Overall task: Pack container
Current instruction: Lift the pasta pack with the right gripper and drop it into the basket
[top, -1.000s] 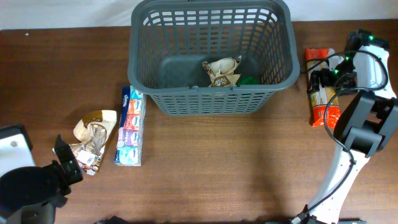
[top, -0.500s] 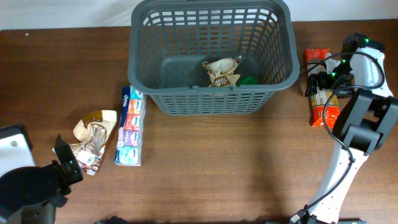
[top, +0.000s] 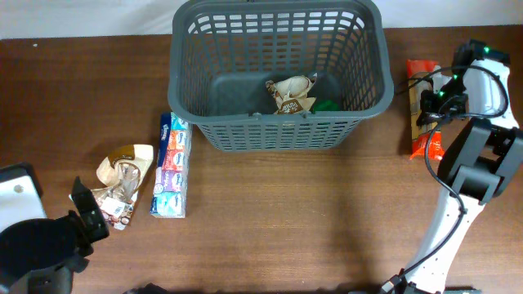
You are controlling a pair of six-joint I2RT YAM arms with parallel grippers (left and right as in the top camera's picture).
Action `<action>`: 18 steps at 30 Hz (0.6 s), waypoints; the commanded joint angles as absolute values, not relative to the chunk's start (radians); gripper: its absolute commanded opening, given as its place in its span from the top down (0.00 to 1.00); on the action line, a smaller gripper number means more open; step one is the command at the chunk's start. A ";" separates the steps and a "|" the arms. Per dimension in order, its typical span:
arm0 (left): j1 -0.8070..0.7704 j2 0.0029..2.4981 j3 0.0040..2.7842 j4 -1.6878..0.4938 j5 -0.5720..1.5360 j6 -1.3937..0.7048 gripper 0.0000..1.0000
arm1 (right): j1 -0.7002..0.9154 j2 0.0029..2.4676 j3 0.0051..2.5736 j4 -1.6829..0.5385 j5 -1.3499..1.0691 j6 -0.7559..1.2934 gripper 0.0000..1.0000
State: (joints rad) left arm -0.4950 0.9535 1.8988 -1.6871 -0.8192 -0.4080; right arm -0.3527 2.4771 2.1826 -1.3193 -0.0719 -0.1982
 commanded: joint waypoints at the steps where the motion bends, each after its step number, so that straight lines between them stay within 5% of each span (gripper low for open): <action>1: -0.495 0.954 1.900 -1.687 -0.822 -0.406 0.00 | -0.348 2.518 2.287 -1.352 -0.074 -0.116 0.96; 13: -0.495 0.954 1.900 -1.687 -0.823 -0.406 0.00 | -0.347 2.483 3.144 -1.556 -0.097 0.012 0.96; 18: -0.495 0.954 1.900 -1.687 -0.822 -0.406 0.00 | -0.339 2.284 3.141 -1.470 -0.191 0.043 0.96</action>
